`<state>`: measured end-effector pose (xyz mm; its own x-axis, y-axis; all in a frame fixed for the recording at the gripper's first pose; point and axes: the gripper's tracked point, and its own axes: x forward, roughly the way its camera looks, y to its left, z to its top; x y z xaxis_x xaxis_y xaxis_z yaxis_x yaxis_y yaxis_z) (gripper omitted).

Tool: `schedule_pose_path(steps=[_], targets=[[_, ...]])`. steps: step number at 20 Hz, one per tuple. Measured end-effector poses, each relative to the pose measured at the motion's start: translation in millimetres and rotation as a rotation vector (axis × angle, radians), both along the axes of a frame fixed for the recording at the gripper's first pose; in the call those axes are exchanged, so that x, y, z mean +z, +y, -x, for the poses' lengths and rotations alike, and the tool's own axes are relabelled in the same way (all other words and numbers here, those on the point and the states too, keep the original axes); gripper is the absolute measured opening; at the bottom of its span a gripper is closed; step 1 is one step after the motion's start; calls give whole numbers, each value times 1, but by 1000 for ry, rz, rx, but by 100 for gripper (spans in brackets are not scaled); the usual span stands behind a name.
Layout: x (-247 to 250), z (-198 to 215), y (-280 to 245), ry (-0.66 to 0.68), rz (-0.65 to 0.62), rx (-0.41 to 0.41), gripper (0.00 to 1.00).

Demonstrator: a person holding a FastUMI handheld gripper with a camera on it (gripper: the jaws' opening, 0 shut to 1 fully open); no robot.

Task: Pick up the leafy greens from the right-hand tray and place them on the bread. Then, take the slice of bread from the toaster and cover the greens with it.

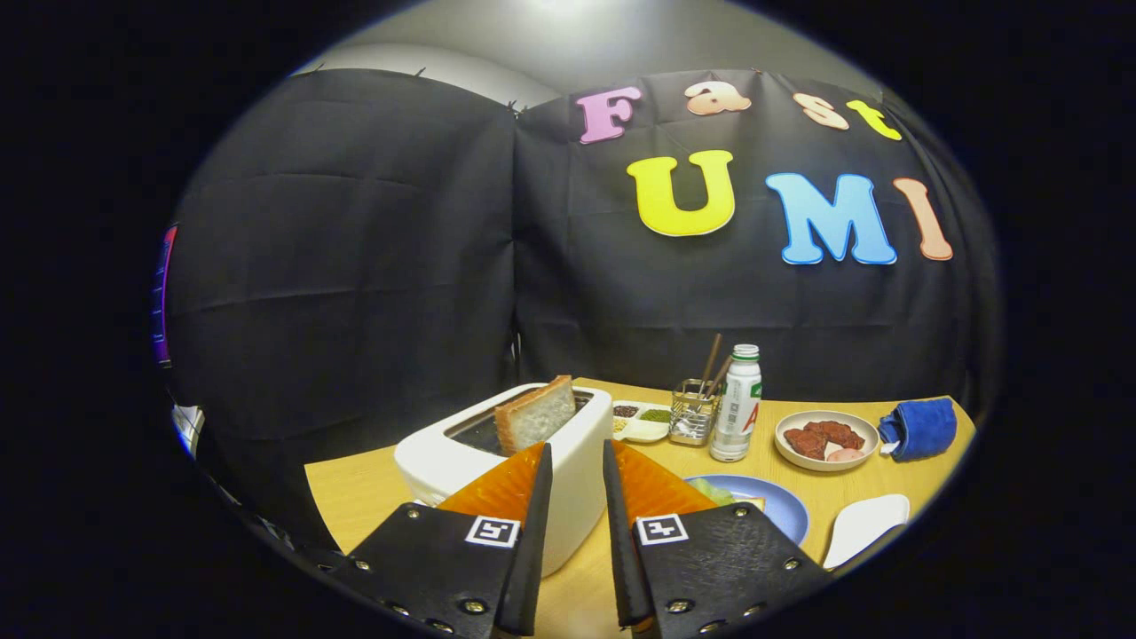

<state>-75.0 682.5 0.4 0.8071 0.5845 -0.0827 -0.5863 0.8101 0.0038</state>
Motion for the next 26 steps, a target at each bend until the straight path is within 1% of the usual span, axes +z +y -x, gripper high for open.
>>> schedule_pose_path(steps=[2,5,10,18,21,22,23,24,25,26], targets=[[4,3,16,-8,-3,14,34],[2,3,37,-14,12,14,34],[-2,-8,57,-18,31,-17,34],[-11,-25,66,-7,47,-82,34],[-8,-36,67,-27,48,-115,34],[-10,-32,62,-24,44,-121,28],[-12,-30,65,-19,58,-114,15],[-9,-32,63,-27,59,-113,14],[-7,-33,58,-41,52,-138,15],[-8,-36,57,-39,35,-142,5]])
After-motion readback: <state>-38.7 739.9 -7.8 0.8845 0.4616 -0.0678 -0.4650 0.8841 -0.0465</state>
